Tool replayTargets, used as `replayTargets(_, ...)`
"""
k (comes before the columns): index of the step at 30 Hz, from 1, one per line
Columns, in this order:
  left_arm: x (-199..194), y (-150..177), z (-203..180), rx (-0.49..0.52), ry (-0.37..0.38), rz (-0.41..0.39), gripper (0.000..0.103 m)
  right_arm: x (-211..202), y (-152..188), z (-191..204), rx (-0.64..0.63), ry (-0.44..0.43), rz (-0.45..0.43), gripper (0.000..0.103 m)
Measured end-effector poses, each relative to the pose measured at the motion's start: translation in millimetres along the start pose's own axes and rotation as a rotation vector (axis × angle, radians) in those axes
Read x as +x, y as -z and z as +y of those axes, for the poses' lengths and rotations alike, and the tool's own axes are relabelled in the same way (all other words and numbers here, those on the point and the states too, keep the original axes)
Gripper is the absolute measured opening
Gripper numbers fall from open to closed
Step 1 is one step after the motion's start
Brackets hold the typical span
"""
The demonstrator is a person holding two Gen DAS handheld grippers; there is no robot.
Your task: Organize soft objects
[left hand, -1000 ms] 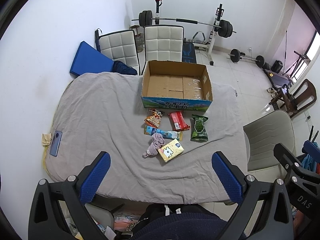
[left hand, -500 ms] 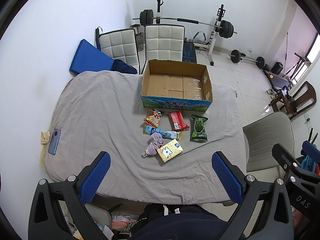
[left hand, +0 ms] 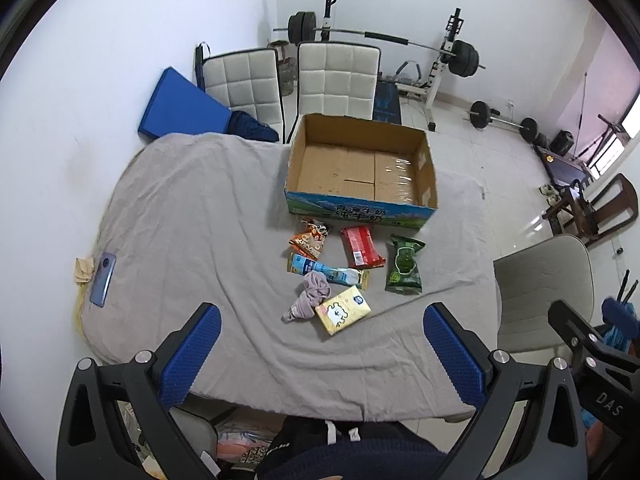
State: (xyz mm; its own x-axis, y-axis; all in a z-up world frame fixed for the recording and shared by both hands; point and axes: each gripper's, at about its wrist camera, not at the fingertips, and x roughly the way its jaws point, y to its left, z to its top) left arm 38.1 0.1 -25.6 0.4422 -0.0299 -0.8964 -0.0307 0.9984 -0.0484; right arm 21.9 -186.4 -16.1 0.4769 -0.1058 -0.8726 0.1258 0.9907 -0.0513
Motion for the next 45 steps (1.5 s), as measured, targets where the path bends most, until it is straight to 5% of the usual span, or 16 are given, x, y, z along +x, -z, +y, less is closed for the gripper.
replayTargets(7, 106, -21, 16, -0.011, -0.041, 0.118, 0.103, 112, -19, -15, 0.059, -0.029, 0.144, 0.103)
replayTargets(14, 233, -47, 29, 0.012, -0.077, 0.210, 0.103, 289, -23, -6, 0.063, -0.072, 0.344, 0.102)
replayTargets(22, 368, -66, 21, 0.112, -0.093, 0.341, 0.101, 443, -18, 26, 0.063, -0.051, 0.482, 0.098)
replayTargets(30, 438, -65, 20, 0.161, -0.079, 0.438, 0.099, 504, -2, 33, 0.122, -0.051, 0.574, 0.086)
replayTargets(34, 454, -64, 24, 0.187, -0.085, 0.464, 0.056, 521, 5, 35, 0.130, -0.047, 0.608, 0.069)
replayTargets(41, 445, -61, 46, 0.135, -0.073, 0.452, 0.043, 530, 11, 49, 0.086, -0.034, 0.600, 0.045)
replayTargets(45, 424, -61, 64, 0.102, -0.087, 0.428, 0.040, 522, 12, 49, 0.067, -0.031, 0.592, 0.042)
